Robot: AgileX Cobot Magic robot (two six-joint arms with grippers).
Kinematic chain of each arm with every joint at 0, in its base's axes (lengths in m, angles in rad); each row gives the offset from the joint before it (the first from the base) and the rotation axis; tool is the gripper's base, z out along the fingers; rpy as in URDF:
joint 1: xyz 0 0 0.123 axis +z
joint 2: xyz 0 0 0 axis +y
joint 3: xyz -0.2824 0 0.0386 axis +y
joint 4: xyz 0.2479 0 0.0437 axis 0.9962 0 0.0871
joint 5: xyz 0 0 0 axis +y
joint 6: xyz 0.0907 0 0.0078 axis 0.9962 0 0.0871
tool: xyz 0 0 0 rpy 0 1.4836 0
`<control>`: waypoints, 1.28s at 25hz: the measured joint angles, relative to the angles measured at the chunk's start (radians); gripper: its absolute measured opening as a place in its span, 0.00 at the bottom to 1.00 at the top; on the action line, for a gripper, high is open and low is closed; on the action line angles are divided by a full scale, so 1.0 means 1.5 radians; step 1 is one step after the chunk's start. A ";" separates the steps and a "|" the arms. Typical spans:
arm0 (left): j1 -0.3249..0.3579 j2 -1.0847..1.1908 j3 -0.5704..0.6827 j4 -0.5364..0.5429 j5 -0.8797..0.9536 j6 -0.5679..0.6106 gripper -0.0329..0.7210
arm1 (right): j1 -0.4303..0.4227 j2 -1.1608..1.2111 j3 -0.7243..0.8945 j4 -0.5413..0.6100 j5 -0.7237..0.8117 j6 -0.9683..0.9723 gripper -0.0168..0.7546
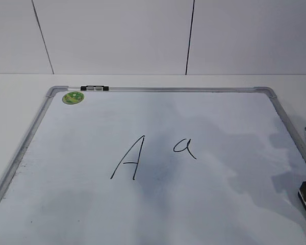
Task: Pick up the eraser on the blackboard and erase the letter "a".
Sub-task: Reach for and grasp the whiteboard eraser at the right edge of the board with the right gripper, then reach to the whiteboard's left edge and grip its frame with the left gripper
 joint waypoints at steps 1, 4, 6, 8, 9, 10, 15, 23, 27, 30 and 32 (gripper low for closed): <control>0.000 0.000 0.000 0.000 0.000 0.000 0.35 | 0.000 0.000 0.000 0.000 0.000 0.000 0.80; 0.000 0.000 0.000 0.000 0.000 0.000 0.35 | 0.000 0.000 0.000 0.000 0.000 0.000 0.80; 0.000 0.000 0.000 0.000 0.000 0.000 0.35 | 0.000 0.000 0.000 0.000 0.000 0.000 0.80; 0.000 0.000 0.000 0.000 0.000 0.000 0.35 | 0.000 0.000 0.000 0.000 0.000 0.000 0.80; 0.000 0.000 0.000 0.000 0.000 0.000 0.35 | 0.000 0.000 0.000 -0.001 0.000 0.000 0.80; 0.000 0.000 0.000 0.000 0.000 0.000 0.35 | 0.000 0.000 0.000 -0.001 -0.001 0.000 0.80; 0.000 0.000 0.000 0.000 0.000 0.000 0.36 | 0.000 0.000 0.000 -0.001 -0.001 0.000 0.77; 0.000 0.000 0.000 0.000 0.000 0.000 0.36 | 0.000 0.000 0.000 -0.001 -0.004 -0.001 0.75; 0.000 0.000 0.000 0.000 0.000 0.000 0.36 | 0.000 0.000 0.000 -0.001 -0.005 -0.001 0.75; 0.000 0.000 0.000 0.000 0.000 0.000 0.36 | 0.000 0.000 0.000 -0.001 -0.005 -0.001 0.75; 0.000 0.000 0.000 0.000 0.000 0.000 0.36 | 0.000 0.000 -0.001 -0.001 -0.005 0.003 0.75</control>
